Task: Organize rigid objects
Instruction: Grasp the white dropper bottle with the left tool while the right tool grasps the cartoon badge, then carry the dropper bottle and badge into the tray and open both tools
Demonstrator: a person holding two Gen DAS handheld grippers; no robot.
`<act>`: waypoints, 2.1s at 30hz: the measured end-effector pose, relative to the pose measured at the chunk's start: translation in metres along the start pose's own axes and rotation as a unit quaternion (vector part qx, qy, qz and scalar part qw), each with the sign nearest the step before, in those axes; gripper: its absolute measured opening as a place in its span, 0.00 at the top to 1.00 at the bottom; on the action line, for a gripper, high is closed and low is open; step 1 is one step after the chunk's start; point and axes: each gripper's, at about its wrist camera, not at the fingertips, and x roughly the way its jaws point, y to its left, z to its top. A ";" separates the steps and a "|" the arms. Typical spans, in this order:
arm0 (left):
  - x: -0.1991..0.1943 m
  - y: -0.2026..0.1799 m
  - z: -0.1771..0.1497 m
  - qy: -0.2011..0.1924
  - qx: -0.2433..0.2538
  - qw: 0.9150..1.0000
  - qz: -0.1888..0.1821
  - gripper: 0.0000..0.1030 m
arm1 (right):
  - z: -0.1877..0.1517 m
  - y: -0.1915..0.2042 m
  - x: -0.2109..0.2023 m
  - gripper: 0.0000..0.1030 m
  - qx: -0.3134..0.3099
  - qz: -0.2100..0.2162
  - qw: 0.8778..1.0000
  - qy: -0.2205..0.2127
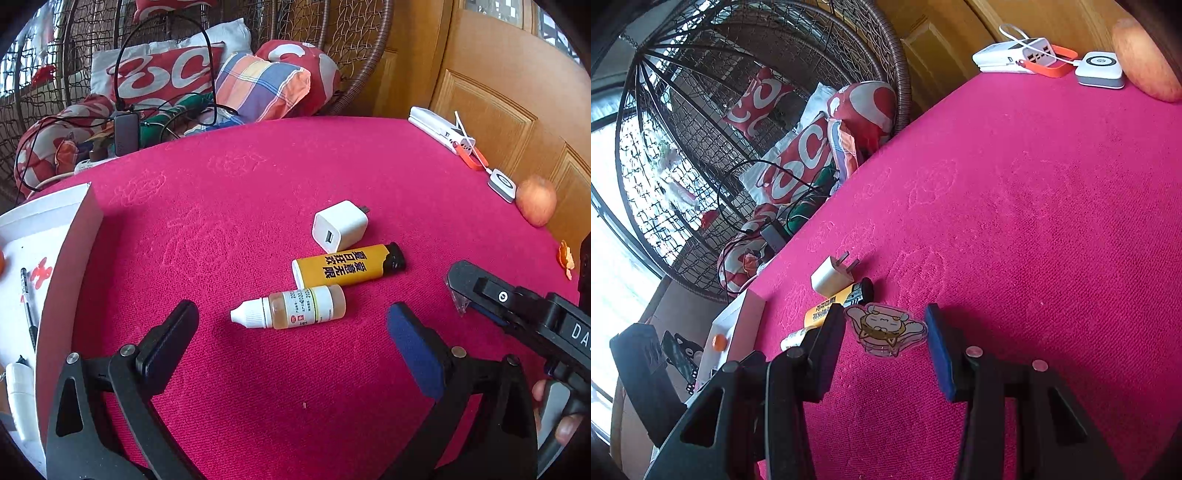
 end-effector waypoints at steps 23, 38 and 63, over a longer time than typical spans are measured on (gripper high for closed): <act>-0.091 0.012 -0.043 -0.090 0.019 0.995 -0.043 0.38 | 0.002 -0.011 -0.005 0.57 0.016 0.035 0.999 -0.010; -0.155 0.093 -0.042 -0.179 -0.074 0.981 -0.021 0.38 | -0.015 0.058 -0.024 0.57 -0.069 0.060 0.996 -0.005; -0.194 0.261 -0.093 -0.218 -0.267 0.939 0.012 0.38 | -0.075 0.243 0.061 0.57 -0.273 0.081 0.954 0.091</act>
